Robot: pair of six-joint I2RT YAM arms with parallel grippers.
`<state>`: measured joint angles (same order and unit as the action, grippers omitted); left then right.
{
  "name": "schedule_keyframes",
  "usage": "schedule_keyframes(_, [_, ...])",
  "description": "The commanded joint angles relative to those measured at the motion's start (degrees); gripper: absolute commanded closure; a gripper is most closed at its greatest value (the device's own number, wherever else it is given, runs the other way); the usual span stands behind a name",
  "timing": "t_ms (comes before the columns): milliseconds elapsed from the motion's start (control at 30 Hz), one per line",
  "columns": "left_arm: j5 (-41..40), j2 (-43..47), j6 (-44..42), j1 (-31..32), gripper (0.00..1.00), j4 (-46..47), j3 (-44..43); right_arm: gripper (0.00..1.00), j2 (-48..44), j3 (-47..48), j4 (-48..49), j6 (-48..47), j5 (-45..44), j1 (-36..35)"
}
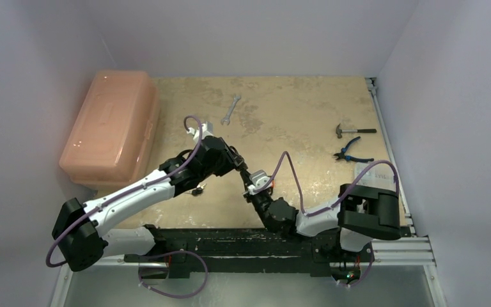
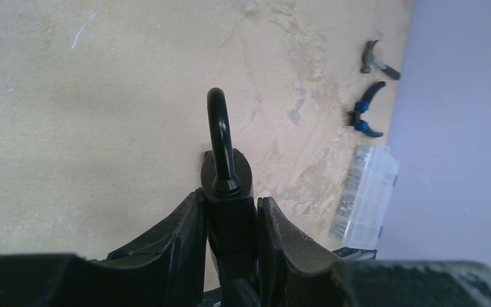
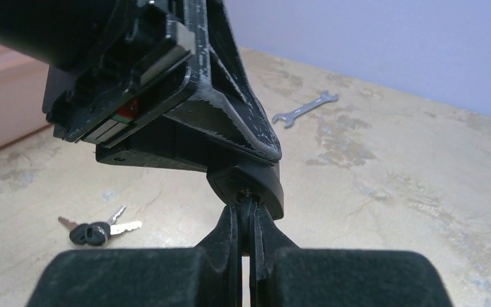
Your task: Unlock with the key
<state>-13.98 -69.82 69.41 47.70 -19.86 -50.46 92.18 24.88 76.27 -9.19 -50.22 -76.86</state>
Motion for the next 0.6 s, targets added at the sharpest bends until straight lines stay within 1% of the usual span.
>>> schedule_keyframes(0, [7.47,2.9,-1.17,3.13,1.0,2.95,-1.43,1.0,-5.49,3.89,8.13,-2.93,1.49,0.24])
schedule_keyframes(267, [8.9,6.05,-4.17,3.9,1.0,11.6,1.47,1.0,-7.83,4.12,7.54,-4.01,0.78,0.23])
schedule_keyframes(433, [8.73,6.99,-5.21,4.05,1.0,13.12,2.07,1.0,-10.23,4.1,5.5,-3.74,0.75,0.25])
schedule_keyframes(533, [8.0,7.59,-6.42,4.02,1.0,13.79,1.97,1.0,-12.66,3.88,1.39,-2.96,1.34,0.26])
schedule_keyframes(567, [7.53,7.74,-7.03,4.02,1.0,13.71,1.67,0.95,-14.04,3.74,-1.36,-1.84,2.09,0.28])
